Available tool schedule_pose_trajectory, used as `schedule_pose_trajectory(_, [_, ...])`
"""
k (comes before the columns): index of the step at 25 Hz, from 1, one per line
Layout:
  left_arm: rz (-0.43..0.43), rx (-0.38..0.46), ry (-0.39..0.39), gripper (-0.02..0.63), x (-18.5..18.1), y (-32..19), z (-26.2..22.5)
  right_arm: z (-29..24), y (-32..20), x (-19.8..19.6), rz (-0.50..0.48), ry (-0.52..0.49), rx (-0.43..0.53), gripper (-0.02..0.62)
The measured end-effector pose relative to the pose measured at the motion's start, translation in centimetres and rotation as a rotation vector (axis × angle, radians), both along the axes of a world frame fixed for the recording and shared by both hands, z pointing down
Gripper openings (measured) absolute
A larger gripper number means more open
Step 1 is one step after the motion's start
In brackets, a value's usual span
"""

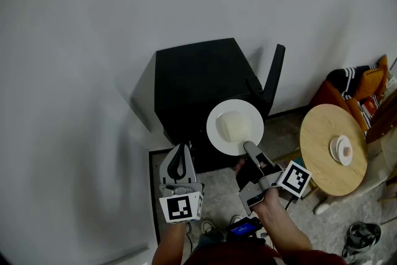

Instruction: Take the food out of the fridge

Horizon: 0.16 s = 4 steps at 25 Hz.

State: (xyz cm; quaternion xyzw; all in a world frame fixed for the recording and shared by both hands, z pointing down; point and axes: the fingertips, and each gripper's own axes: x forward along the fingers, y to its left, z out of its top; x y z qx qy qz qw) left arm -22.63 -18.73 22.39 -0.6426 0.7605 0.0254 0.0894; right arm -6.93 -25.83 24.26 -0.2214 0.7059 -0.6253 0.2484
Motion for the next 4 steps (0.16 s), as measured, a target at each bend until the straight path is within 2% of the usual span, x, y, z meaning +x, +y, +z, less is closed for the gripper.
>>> schedule_pose_trajectory(4, [-0.002,0.001,0.000,0.014,0.17,0.17,-0.30,-0.20,0.19,0.15,-0.003,0.004,0.002,0.031])
